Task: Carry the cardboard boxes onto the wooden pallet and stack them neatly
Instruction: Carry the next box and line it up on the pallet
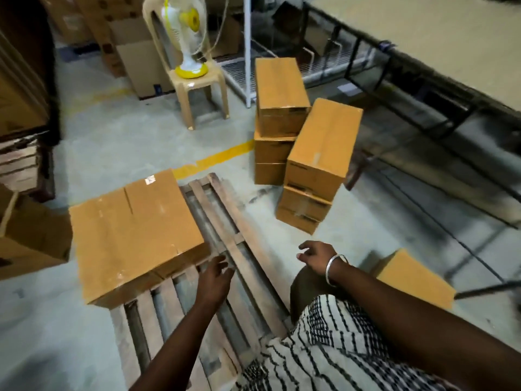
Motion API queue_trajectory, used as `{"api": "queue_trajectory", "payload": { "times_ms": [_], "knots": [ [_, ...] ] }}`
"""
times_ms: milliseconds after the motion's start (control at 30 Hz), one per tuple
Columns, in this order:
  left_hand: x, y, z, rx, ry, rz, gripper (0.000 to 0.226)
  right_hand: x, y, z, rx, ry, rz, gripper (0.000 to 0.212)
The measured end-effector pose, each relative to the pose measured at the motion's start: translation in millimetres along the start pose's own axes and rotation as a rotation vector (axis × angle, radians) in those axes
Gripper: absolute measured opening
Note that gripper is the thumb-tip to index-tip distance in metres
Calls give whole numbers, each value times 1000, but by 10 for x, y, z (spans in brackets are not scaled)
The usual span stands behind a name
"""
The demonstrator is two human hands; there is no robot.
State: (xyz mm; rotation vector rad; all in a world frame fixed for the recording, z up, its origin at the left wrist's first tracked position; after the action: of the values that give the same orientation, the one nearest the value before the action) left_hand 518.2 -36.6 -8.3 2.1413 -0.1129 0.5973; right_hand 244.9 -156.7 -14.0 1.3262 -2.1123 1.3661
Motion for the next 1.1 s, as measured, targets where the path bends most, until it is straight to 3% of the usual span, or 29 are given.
{"api": "queue_trajectory", "payload": {
  "times_ms": [233,333,633,867,967,1100],
  "knots": [
    [-889,346,-299,-69,-158,106,53,359,1176,-731,-164,60,37,37],
    [-1458,491,-426,-101,-256,227,42,545,1777,-1090,-253,103,113,39],
    [-3522,658,-943,-111,-430,489,32,798,3998,-1956,-576,238,508,32],
    [-4852,489,-1079,-53,-554,677,43,546,5300,-1950,-758,205,682,31],
    [-5298,359,-891,-18,-543,719,22,334,5762,-1758,-805,169,656,31],
    [-5945,-33,-428,-10,-600,806,37,-180,6297,-1298,-782,31,546,35]
  ]
}}
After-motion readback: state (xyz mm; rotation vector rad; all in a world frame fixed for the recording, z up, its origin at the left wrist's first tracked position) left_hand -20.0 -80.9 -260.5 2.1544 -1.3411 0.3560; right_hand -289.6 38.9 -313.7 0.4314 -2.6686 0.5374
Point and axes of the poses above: each hand's wrist, its own z-axis towards the middle knuckle, its own x-axis out of the back of the hand, y = z × x, the point moved 7 cm from there along z, towards the middle knuckle, and after that the axes turned 5 degrees about x, right-handed, at the moved point
